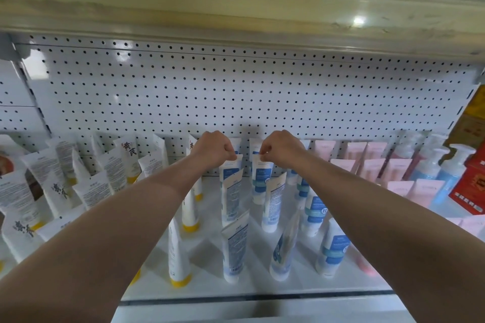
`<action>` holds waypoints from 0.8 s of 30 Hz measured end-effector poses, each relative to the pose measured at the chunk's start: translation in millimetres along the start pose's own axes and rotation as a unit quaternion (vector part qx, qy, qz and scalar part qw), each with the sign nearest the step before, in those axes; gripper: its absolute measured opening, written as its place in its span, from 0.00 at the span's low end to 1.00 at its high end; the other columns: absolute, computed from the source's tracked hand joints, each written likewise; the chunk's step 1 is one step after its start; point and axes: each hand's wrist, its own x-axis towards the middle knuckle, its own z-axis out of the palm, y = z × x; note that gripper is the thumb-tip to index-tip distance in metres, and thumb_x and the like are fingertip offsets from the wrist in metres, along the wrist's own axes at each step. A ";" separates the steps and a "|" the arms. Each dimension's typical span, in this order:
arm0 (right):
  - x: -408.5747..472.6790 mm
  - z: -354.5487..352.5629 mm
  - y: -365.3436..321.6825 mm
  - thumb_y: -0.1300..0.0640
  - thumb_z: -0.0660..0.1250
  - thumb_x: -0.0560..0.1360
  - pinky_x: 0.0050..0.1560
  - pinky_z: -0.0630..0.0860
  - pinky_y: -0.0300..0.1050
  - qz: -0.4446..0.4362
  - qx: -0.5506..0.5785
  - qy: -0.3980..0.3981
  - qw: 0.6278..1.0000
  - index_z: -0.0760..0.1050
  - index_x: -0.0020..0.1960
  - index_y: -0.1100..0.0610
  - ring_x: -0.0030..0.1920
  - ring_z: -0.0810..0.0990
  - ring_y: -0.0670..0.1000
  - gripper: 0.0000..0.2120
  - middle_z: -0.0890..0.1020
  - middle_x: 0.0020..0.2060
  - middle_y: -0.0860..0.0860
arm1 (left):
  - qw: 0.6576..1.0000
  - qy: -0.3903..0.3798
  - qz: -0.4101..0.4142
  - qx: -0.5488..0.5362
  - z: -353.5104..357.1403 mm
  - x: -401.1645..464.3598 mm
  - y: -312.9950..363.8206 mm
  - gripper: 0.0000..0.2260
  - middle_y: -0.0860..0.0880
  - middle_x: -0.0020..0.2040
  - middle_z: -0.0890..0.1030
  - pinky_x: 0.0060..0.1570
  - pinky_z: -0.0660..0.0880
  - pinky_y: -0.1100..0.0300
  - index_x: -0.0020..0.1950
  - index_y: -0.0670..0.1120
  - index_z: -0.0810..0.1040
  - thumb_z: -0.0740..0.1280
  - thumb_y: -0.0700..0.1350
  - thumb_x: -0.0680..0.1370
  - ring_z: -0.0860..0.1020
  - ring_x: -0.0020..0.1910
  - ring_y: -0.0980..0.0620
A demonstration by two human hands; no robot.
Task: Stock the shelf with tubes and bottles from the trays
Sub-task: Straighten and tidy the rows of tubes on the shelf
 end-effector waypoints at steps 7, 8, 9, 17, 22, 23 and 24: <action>-1.6 1.1 4.9 0.53 0.72 0.75 0.52 0.80 0.48 -0.005 0.014 -0.003 1.000 0.85 0.50 0.48 0.53 0.81 0.49 0.05 0.85 0.49 0.47 | 0.999 -0.006 0.025 0.022 0.8 -3.7 0.9 0.03 0.54 0.43 0.83 0.55 0.79 0.52 0.45 0.49 0.85 0.74 0.47 0.75 0.81 0.49 0.53; -2.0 1.2 4.8 0.54 0.72 0.75 0.52 0.80 0.47 -0.004 0.016 -0.003 1.000 0.85 0.50 0.48 0.52 0.81 0.49 0.05 0.85 0.48 0.47 | 0.999 -0.006 0.028 0.023 1.0 -3.9 0.4 0.02 0.54 0.44 0.84 0.55 0.78 0.52 0.45 0.49 0.85 0.75 0.46 0.75 0.81 0.49 0.53; -2.3 1.2 4.5 0.54 0.72 0.75 0.51 0.80 0.47 -0.002 0.018 -0.003 1.000 0.85 0.50 0.48 0.51 0.81 0.49 0.05 0.85 0.48 0.47 | 0.999 -0.006 0.030 0.020 1.2 -4.0 -0.5 0.02 0.53 0.44 0.84 0.55 0.78 0.51 0.45 0.49 0.85 0.75 0.46 0.74 0.81 0.49 0.52; -3.5 -2.0 2.8 0.55 0.73 0.74 0.47 0.81 0.46 0.011 0.020 0.003 1.000 0.86 0.48 0.49 0.41 0.79 0.47 0.04 0.86 0.45 0.47 | 0.999 -0.007 0.034 -0.004 2.5 -6.3 -4.1 0.07 0.55 0.41 0.83 0.54 0.79 0.50 0.38 0.55 0.80 0.76 0.47 0.73 0.81 0.47 0.53; -3.9 -1.6 4.8 0.54 0.74 0.74 0.47 0.80 0.44 0.020 0.021 0.005 1.000 0.86 0.48 0.48 0.46 0.82 0.48 0.04 0.86 0.46 0.47 | 0.999 -0.002 0.026 -0.020 4.0 -7.1 -6.5 0.09 0.56 0.40 0.83 0.54 0.79 0.49 0.36 0.57 0.79 0.76 0.47 0.73 0.81 0.47 0.53; -4.3 -1.7 5.2 0.54 0.74 0.74 0.47 0.80 0.43 0.023 0.023 0.005 0.999 0.86 0.48 0.48 0.46 0.82 0.48 0.04 0.86 0.46 0.47 | 0.999 -0.001 0.025 -0.020 4.4 -7.0 -6.8 0.09 0.55 0.41 0.83 0.54 0.79 0.49 0.36 0.57 0.79 0.76 0.47 0.73 0.81 0.47 0.53; -4.6 -1.9 5.5 0.54 0.74 0.74 0.46 0.80 0.43 0.023 0.022 0.004 0.999 0.86 0.48 0.48 0.46 0.82 0.48 0.04 0.86 0.46 0.46 | 1.000 0.000 0.024 -0.021 4.8 -7.1 -6.9 0.09 0.55 0.41 0.83 0.54 0.79 0.49 0.36 0.57 0.79 0.76 0.47 0.73 0.81 0.47 0.53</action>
